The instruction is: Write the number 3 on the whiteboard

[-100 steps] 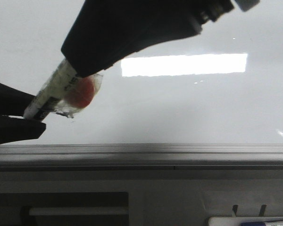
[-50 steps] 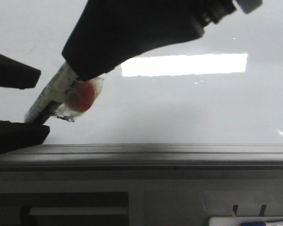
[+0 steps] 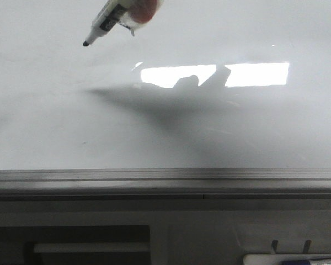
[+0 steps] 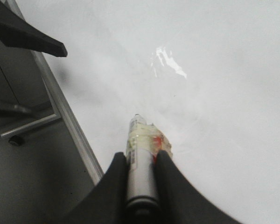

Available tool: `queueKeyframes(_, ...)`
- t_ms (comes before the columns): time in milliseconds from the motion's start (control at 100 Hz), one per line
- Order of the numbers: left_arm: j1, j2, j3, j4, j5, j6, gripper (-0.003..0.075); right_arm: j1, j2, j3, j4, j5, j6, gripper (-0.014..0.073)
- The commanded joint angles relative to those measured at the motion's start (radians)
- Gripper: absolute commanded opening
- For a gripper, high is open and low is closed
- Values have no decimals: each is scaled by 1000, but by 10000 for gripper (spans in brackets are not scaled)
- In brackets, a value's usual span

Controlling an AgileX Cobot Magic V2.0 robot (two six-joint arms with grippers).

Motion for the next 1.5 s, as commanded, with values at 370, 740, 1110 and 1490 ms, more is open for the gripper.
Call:
queueKeyframes(370, 104, -12, -26, -112, -96, -1, -20, -26, 87, -111, -52, -76, -9, -61)
queueKeyframes(740, 104, -12, -26, -112, -96, -1, -20, -139, 87, -156, -89, 63, -9, -61)
queueKeyframes(1110, 104, -12, -26, -112, -96, -1, -20, -116, 121, -143, -65, 155, -8, -61)
queueKeyframes(1490, 104, -12, -26, -112, -94, 12, -20, -90, 127, -145, -95, 179, 3, -61)
